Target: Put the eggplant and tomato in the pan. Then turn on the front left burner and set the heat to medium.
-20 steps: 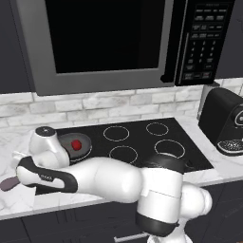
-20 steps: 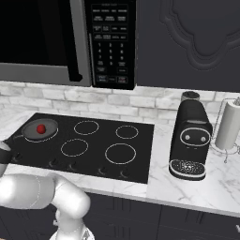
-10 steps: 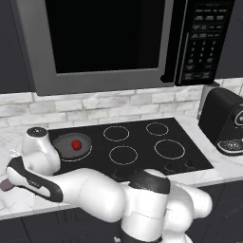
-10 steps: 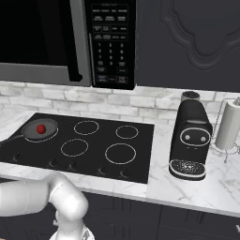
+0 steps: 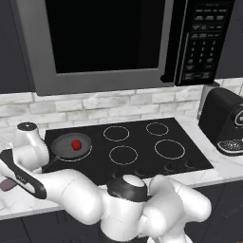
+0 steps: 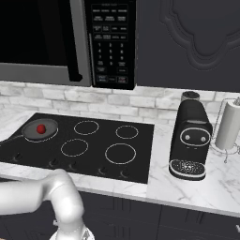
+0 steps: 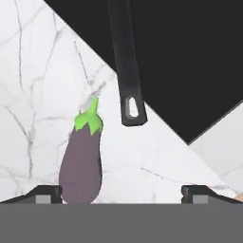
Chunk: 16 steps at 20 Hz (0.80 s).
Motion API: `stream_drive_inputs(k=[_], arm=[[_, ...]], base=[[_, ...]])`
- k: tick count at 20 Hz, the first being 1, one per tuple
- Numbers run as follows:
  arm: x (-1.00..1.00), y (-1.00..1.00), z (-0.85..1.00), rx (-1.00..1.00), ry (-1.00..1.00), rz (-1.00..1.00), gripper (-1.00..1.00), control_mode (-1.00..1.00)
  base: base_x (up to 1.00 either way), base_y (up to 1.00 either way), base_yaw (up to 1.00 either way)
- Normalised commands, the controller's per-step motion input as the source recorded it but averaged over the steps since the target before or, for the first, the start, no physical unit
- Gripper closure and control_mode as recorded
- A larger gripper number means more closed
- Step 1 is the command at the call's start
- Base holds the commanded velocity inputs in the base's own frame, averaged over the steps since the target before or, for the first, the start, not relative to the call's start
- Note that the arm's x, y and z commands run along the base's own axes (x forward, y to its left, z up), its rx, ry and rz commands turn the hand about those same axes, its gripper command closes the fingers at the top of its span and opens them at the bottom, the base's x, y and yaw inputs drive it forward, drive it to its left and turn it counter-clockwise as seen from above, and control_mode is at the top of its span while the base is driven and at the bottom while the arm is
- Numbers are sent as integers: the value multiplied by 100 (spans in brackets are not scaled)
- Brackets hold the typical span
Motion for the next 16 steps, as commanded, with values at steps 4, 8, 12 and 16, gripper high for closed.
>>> stream_drive_inputs(k=[4,8,12,16], arm=[[32,14,-13,0,12,-11,-100,-100],[13,17,-28,0,15,-1,-100,-100],[18,18,-27,0,13,0,-100,-100],[6,23,-27,0,10,0,-100,-100]], base=[[0,0,0],[0,0,0],[0,0,0],[0,0,0]])
